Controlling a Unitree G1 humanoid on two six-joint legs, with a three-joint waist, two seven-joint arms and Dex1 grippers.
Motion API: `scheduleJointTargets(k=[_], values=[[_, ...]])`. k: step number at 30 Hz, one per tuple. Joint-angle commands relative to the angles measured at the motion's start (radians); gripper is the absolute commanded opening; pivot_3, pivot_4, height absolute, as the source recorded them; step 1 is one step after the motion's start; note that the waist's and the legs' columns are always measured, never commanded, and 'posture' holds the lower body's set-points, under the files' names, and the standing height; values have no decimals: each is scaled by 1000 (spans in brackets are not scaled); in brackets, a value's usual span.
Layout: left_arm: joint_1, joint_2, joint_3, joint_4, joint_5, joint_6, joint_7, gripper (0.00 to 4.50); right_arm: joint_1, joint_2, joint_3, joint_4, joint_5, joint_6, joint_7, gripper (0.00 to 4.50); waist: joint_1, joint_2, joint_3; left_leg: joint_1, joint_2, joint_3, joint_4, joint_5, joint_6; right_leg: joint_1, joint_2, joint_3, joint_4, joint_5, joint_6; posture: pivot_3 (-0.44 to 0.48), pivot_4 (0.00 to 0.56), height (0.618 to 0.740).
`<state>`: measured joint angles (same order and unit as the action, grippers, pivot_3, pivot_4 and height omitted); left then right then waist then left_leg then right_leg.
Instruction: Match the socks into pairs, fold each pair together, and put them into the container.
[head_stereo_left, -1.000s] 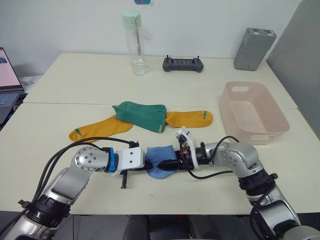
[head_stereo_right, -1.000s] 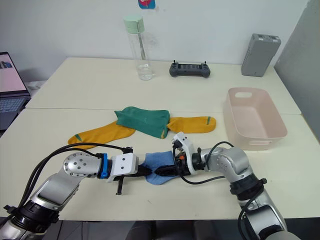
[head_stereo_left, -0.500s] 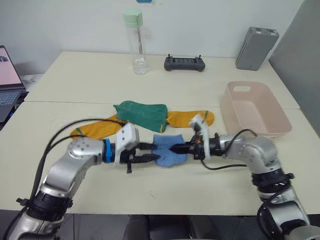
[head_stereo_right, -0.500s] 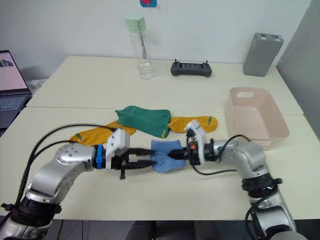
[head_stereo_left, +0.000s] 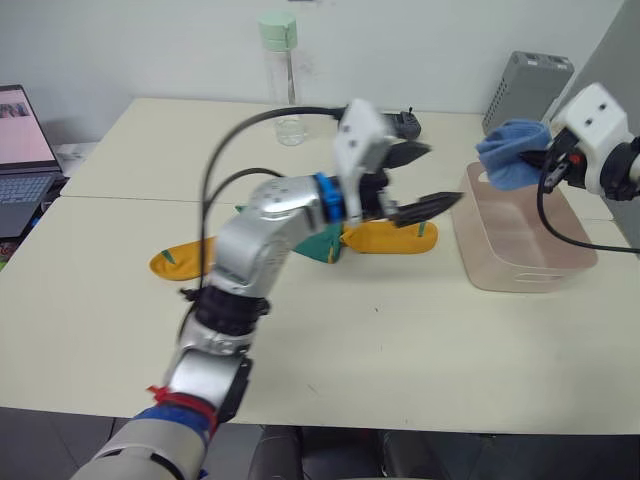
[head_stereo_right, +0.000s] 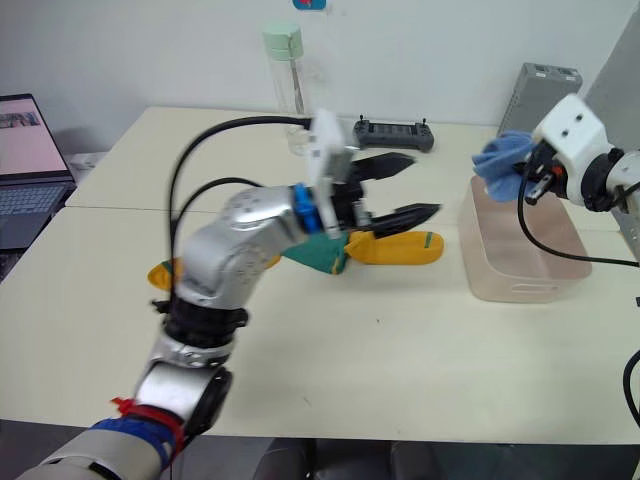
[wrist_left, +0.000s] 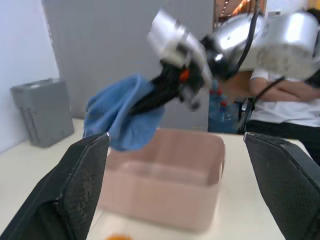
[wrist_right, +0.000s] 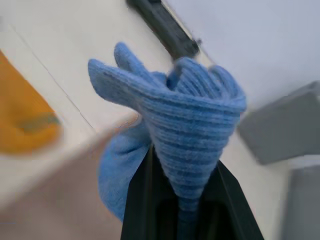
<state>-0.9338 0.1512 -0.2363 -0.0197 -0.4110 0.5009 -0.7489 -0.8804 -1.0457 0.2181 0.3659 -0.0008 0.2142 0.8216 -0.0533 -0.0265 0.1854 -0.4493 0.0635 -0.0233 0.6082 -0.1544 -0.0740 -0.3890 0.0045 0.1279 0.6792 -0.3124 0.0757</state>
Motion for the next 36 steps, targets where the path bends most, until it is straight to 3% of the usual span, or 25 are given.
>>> scheduleJointTargets(k=[1, 4, 10, 15, 23, 28, 31, 33, 36], values=[[-14, -16, -5, 4, 32, -49, -2, 4485, -55, -9, 60, 141, -178, -274, -32, 0, -9, 4, 1, 0, 0, 0, 0, 0, 0, 0, 0, 0, 0, 1, -1, 0, 150, 740], [20, 1, -11, -43, 22, -24, -26, 4485, -62, 0, 136, 277, -318, -472, -76, 0, -14, 6, 1, 2, 0, -1, -2, 0, 0, 0, 0, 0, 2, 2, -4, 0, 150, 740], [105, 69, -26, -142, 7, 46, -58, 4485, -59, 34, 162, 398, -368, -636, -3, 0, -11, 6, 1, 2, 0, -1, -1, 0, 0, 1, 0, 0, 2, 2, -4, 0, 150, 740], [120, 89, -20, -156, 12, 61, -59, 4500, -73, 28, 154, 432, -360, -669, 114, 1618, 1, 6, 1, 2, -2, -2, 1, 0, 0, 3, -2, -2, 2, 2, -3, 0, 150, 740], [80, 91, -4, -106, 17, 40, -64, 4500, -150, -94, 93, 327, -254, -589, 493, 4386, 2, 8, 2, 4, -2, -2, 1, 1, 0, 5, -3, -2, 2, 3, -1, 0, 150, 740], [100, 132, 15, -113, 15, 41, -78, 4500, -217, -172, 32, 221, -185, -439, 683, 4453, -3, 10, 3, 4, -3, -2, 1, 0, 0, 5, -3, -2, 2, 3, -2, 0, 150, 740], [135, 174, 48, -133, 7, 49, -75, 4500, -230, -72, -67, 147, -47, -256, 641, 4453, -20, 10, 3, 7, -2, -1, 0, 0, 0, 6, -3, -1, 2, 3, -2, 0, 150, 740], [182, 216, 53, -158, 28, 41, -72, 4500, -148, 27, -141, 36, 57, -138, 564, 4453, -30, 8, 3, 17, -1, -1, -1, 0, 0, 16, -3, -2, 2, 2, -4, 0, 150, 740], [288, 267, 77, -229, 36, 40, -52, 4500, 12, 177, -220, -204, 158, 94, 396, 4453, -33, 8, 2, 18, 0, -3, 0, 0, 0, 19, -1, -2, 3, 2, -4, 0, 150, 740]])
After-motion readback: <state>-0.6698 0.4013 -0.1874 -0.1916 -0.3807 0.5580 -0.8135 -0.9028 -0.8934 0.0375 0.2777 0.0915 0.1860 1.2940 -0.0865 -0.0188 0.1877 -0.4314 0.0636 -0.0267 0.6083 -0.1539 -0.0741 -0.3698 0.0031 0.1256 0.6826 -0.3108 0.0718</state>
